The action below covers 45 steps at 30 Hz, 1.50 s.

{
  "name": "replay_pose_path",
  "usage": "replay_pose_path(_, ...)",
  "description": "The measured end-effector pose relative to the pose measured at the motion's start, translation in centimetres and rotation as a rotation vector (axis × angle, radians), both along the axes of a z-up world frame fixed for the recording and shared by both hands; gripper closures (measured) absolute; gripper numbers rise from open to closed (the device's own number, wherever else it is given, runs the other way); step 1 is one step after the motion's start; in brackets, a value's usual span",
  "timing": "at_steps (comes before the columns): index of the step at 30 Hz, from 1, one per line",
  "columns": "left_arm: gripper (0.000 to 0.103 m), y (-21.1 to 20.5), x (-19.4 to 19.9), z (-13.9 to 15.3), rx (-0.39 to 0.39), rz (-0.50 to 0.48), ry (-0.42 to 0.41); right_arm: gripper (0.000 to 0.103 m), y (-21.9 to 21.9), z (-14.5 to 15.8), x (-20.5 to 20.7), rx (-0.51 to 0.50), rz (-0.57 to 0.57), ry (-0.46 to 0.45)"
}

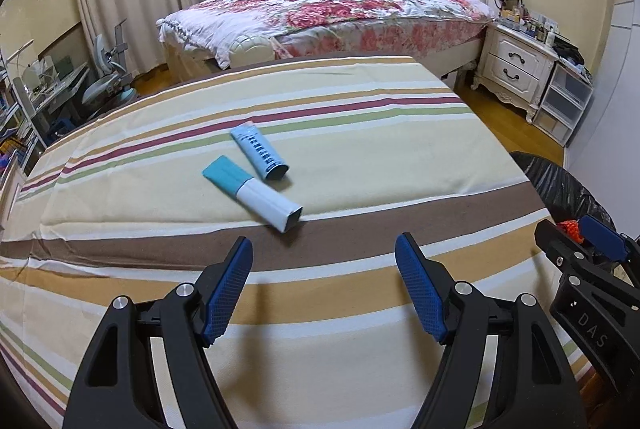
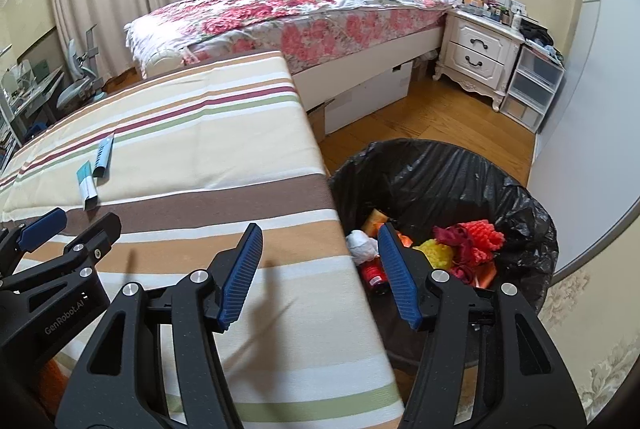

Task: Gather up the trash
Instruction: 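Move both open tools back over the bed toward the two tubes, then grasp the teal-and-white tube with the left tool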

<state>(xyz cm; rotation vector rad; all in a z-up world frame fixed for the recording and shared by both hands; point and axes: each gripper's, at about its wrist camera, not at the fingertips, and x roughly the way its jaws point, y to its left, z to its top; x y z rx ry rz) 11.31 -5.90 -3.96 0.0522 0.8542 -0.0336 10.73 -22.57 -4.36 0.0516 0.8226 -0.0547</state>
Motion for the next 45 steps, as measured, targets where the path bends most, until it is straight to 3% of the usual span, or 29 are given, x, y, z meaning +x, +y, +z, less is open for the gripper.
replay_pose_path(7,0.031,2.2,0.6,-0.6,-0.042,0.052,0.039,0.044,2.0,-0.2,1.0,-0.012,0.048,0.019)
replay_pose_path(20,0.030,4.1,4.3,-0.6,-0.003,0.119,0.035,0.044,3.1,-0.6,2.0,-0.009,0.086,0.041)
replay_pose_path(33,0.031,8.6,3.0,-0.9,-0.020,0.151,0.063,0.044,4.1,-0.7,2.4,-0.020,0.105,0.043)
replay_pose_path(38,0.042,8.6,3.7,-0.8,-0.024,0.130,0.061,0.044,4.9,-0.6,2.8,-0.025,0.121,0.045)
replay_pose_path(45,0.072,7.8,4.4,-0.7,-0.001,0.050,0.035,0.044,6.2,-0.6,3.3,-0.039,0.147,0.050)
